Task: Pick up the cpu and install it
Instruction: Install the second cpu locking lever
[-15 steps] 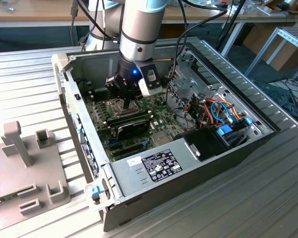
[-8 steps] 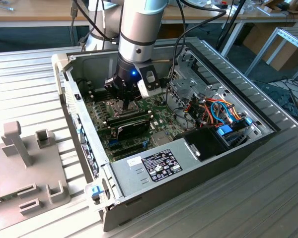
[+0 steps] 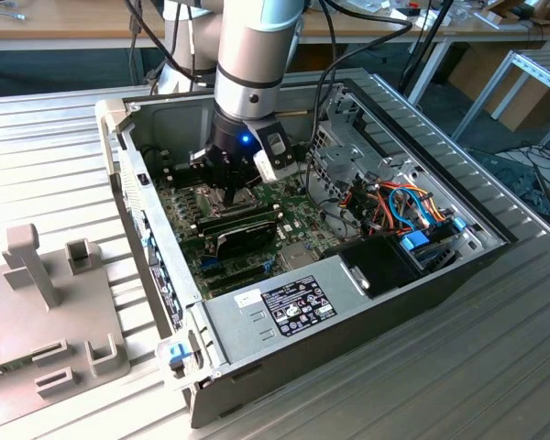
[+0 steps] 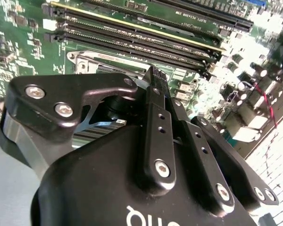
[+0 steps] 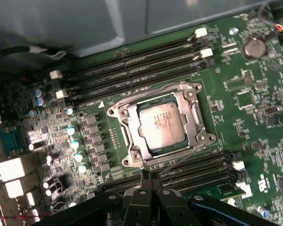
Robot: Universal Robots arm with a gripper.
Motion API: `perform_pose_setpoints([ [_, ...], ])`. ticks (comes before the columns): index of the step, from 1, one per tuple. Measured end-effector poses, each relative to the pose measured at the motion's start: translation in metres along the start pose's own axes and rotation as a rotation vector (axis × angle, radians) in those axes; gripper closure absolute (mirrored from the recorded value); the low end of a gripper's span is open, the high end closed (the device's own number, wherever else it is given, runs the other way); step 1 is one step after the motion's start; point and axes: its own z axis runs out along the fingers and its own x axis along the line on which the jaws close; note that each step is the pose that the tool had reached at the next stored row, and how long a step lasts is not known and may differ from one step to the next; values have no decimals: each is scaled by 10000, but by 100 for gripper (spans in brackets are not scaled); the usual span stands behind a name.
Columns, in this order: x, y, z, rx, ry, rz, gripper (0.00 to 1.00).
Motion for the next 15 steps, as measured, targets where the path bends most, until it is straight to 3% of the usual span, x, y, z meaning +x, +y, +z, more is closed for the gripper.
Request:
perform_pose_setpoints([
  [4, 4, -1, 33, 4, 2, -379, 89],
  [11, 11, -3, 103, 6, 2, -541, 89],
  [15, 11, -3, 105, -3, 3, -541, 89],
])
